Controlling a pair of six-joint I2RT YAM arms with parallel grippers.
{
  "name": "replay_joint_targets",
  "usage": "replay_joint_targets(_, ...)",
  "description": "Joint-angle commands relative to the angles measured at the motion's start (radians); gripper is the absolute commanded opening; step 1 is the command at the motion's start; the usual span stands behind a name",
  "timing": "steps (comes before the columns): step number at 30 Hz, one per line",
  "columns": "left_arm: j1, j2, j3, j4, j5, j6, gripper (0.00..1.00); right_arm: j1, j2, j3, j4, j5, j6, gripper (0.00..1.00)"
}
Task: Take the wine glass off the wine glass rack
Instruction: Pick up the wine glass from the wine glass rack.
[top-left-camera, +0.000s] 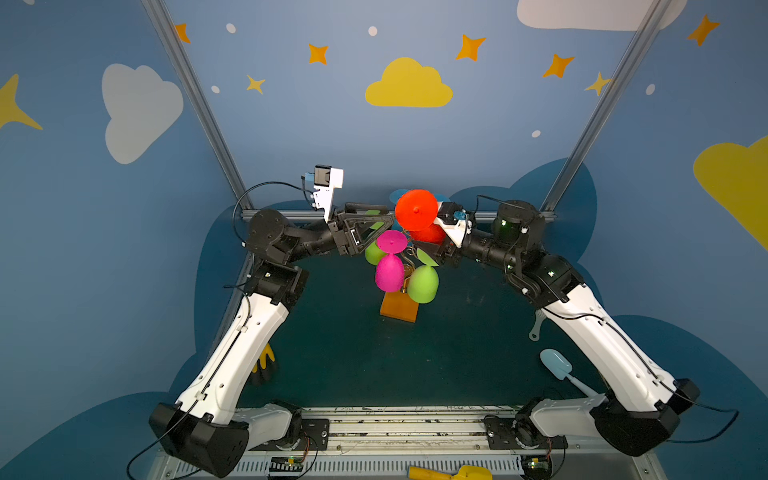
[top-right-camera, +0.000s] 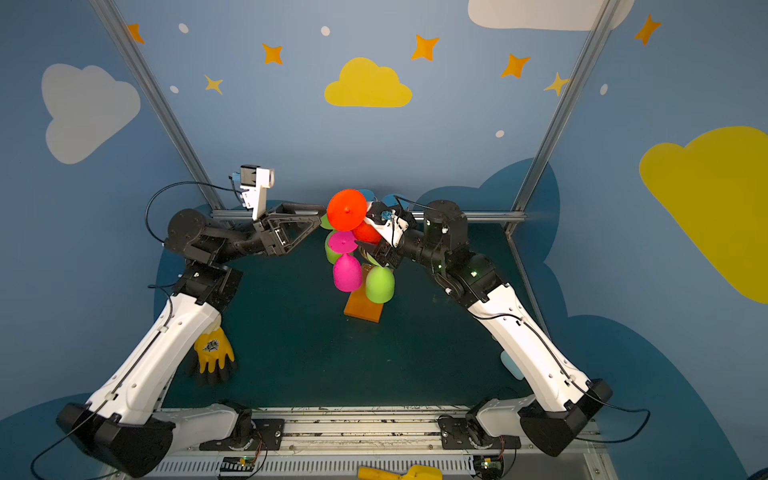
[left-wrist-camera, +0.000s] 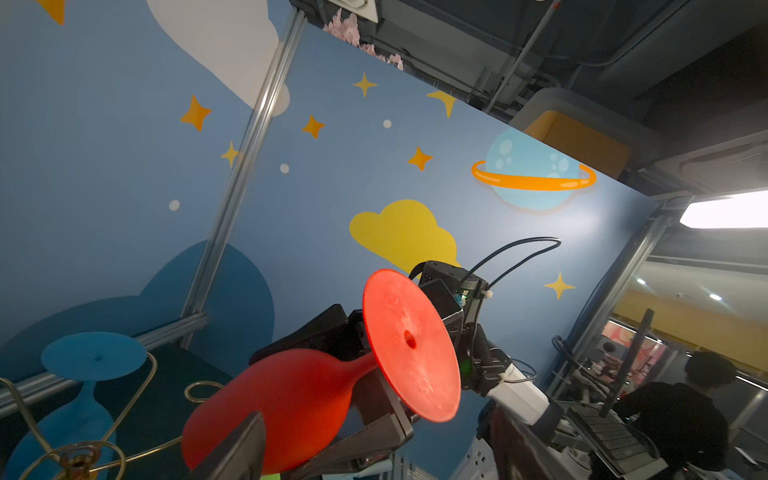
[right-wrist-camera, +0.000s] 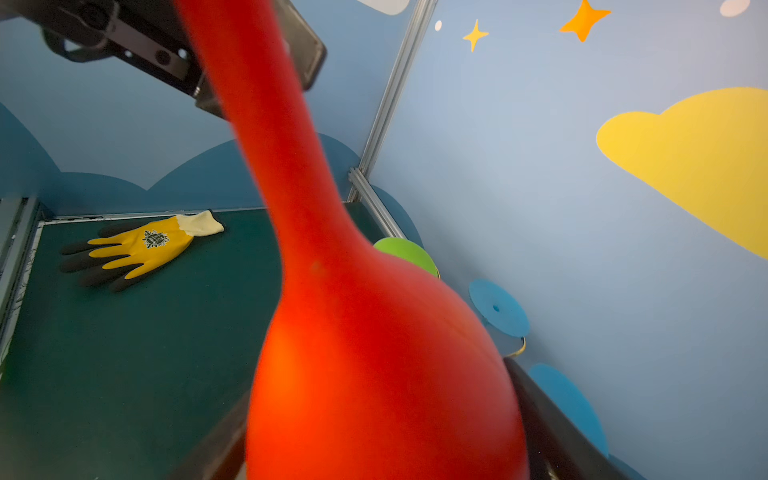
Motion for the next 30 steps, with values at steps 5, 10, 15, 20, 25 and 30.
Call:
replay_joint_targets(5,-0.083,-0.034,-0.096,-0.039,-0.297,0.652,0.84,0.019,-0.034,0.113,-0.23,0.146,0.116,0.51)
replay_joint_targets(10,-0.177,-0.003,-0.073,-0.129,-0.409,1.124,0.84,0.027,-0.023,0.169,-0.354,0.216,0.214,0.49)
replay_joint_targets(15,-0.206,0.004,-0.126,-0.015,-0.394,1.302,0.82,0.032,-0.019,0.206,-0.425,0.255,0.246,0.47)
replay_joint_targets(20,-0.207,0.019,-0.14,0.054,-0.361,1.347,0.76,0.037,-0.001,0.242,-0.495,0.284,0.267,0.46)
replay_joint_targets(25,-0.207,0.044,-0.127,0.101,-0.335,1.352,0.7,0.043,0.007,0.253,-0.535,0.293,0.282,0.45)
replay_joint_targets(30,-0.207,0.067,-0.097,0.114,-0.299,1.332,0.64,0.056,0.012,0.256,-0.548,0.296,0.285,0.44)
